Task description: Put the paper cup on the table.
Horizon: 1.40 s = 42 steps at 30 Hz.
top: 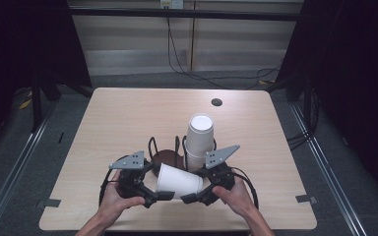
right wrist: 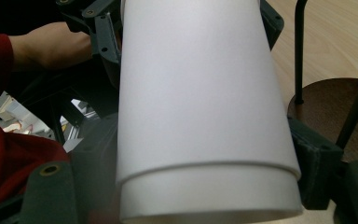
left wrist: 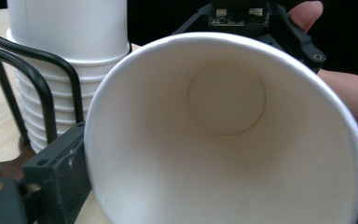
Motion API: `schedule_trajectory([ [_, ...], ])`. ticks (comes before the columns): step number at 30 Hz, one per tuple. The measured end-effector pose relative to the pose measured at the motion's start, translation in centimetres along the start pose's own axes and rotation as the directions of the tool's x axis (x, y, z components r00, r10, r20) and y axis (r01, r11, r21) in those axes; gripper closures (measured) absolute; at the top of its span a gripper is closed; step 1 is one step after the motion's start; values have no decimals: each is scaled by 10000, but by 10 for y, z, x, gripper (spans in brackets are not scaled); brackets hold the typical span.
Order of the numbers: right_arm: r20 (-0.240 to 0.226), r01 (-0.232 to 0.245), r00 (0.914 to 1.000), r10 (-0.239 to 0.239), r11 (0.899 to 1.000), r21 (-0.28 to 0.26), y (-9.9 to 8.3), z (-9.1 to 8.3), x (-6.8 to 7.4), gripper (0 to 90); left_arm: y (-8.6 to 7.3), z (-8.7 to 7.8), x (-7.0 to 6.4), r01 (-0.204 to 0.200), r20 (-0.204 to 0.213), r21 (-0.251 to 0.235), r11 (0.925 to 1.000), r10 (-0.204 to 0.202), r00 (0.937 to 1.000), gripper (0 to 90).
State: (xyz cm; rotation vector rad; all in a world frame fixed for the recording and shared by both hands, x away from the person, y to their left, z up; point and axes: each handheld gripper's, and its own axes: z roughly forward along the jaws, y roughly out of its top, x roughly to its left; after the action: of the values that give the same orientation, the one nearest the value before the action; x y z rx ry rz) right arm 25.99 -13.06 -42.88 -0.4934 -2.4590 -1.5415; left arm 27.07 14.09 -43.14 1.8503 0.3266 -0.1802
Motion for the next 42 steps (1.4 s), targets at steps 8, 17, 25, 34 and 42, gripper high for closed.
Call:
schedule_trajectory([
  [8,-67,-58,10000,58,9999,-88,-1,0,-1,244,2,-1,0,-2,60,97,10000,1,10000,65],
  [17,179,-263,9995,266,9995,-173,-2,1,-4,184,3,-2,2,-18,185,173,9998,15,9998,128],
  [25,395,-362,9985,371,9991,-218,-5,-1,-5,150,5,-4,-1,-125,-180,416,9991,132,9998,131],
  [34,632,-553,9964,572,9979,-323,-7,-7,-8,143,5,-8,-1,-106,-384,480,9988,124,9992,129],
  [42,861,-637,9939,684,9964,-562,-9,-14,-9,141,6,-16,-1,-84,-573,559,9984,116,9983,127],
])
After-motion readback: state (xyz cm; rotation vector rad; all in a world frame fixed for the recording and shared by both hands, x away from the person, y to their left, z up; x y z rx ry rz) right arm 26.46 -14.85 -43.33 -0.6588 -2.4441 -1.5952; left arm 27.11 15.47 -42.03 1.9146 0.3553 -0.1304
